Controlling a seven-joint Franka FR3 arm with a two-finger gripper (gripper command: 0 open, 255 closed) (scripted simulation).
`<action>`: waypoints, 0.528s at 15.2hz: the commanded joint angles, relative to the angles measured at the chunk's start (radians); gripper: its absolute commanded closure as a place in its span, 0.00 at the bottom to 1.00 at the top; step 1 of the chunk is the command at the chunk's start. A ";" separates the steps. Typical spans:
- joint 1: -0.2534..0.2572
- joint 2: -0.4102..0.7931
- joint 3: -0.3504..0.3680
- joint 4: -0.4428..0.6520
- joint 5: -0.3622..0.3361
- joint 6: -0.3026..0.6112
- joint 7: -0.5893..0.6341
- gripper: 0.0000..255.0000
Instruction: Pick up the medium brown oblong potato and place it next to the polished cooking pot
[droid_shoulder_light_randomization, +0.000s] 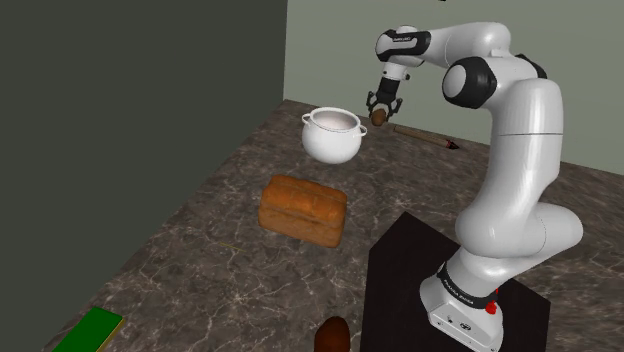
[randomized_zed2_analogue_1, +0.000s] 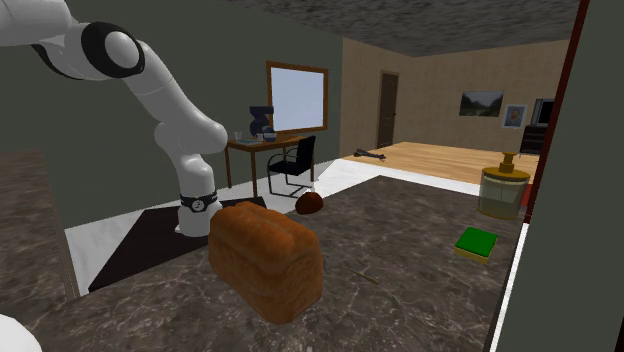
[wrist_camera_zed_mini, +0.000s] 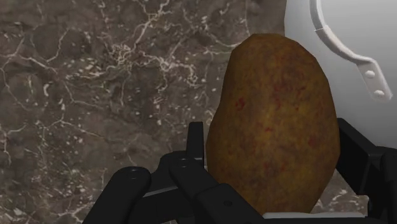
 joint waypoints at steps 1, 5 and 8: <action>0.000 0.001 0.000 -0.025 0.000 0.027 -0.003 1.00; 0.001 0.011 0.000 -0.063 0.002 0.074 -0.008 1.00; 0.002 0.022 0.000 -0.087 0.002 0.108 -0.011 1.00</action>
